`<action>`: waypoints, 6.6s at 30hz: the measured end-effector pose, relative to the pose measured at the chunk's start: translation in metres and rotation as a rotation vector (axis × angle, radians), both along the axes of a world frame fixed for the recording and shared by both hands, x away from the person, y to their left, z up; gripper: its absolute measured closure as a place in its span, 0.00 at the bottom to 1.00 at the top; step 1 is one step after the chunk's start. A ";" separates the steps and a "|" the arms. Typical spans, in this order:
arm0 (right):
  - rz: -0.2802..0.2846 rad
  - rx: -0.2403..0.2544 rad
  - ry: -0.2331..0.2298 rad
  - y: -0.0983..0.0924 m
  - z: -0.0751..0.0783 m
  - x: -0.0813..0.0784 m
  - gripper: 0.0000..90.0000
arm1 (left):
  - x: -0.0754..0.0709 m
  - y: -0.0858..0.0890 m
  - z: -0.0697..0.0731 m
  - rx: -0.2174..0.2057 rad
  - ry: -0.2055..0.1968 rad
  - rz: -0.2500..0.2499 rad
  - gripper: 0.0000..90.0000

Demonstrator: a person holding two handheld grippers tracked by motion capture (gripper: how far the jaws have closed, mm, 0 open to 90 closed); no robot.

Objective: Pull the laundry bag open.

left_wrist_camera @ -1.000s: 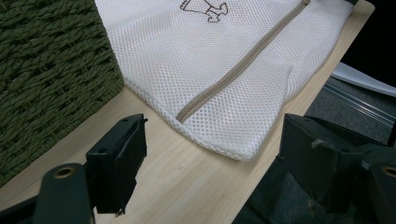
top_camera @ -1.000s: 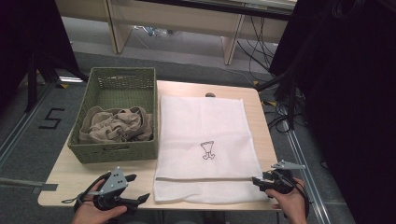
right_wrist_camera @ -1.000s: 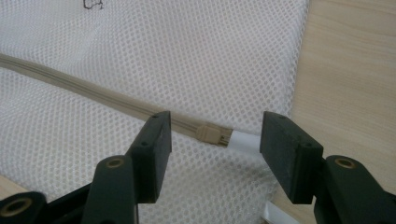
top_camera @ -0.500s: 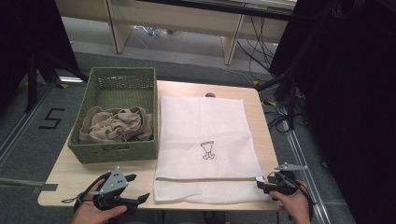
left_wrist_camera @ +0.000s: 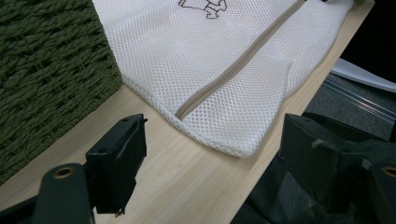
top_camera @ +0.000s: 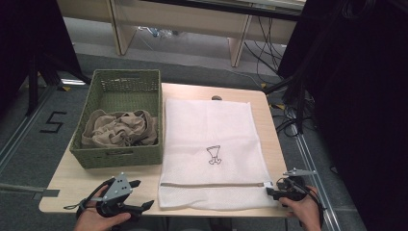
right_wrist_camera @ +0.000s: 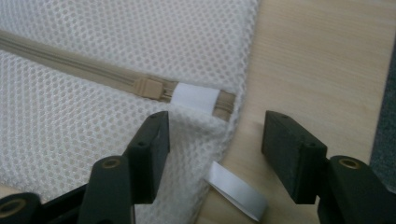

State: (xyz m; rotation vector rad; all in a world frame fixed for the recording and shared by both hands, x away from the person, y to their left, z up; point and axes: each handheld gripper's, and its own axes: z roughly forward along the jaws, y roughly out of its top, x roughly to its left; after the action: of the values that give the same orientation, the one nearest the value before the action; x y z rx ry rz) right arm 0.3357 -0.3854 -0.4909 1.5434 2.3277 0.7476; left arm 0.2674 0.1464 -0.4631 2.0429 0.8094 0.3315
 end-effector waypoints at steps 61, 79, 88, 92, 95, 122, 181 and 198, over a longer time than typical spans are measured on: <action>0.071 -0.028 -0.141 0.023 0.031 -0.005 0.92 | 0.005 -0.012 0.004 -0.060 0.037 -0.026 0.25; 0.102 -0.063 -0.236 0.031 0.054 -0.011 0.92 | 0.040 -0.104 0.010 -0.051 0.028 -0.167 0.30; 0.143 -0.112 -0.286 0.044 0.067 -0.016 0.92 | 0.064 -0.134 0.018 -0.106 0.034 -0.170 0.38; 0.173 -0.130 -0.313 0.052 0.073 -0.017 0.92 | 0.072 -0.150 0.023 -0.136 0.054 -0.189 0.40; 0.176 -0.130 -0.318 0.054 0.074 -0.018 0.93 | 0.079 -0.165 0.025 -0.160 0.061 -0.205 0.43; 0.299 -0.163 -0.389 0.076 0.097 -0.025 0.97 | 0.111 -0.261 0.021 -0.048 -0.019 -0.311 0.68; 0.172 -0.034 -0.361 0.046 0.088 -0.018 0.79 | 0.127 -0.299 0.012 0.044 -0.126 -0.457 0.96; 0.012 0.300 -0.203 0.025 0.071 -0.003 0.71 | 0.119 -0.299 0.008 0.061 -0.143 -0.487 0.96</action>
State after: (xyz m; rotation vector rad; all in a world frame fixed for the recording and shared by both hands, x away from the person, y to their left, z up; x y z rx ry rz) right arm 0.3329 -0.3607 -0.4199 1.4845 2.1534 1.2417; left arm 0.3861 -0.1525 -0.4546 2.1656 0.2013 0.2229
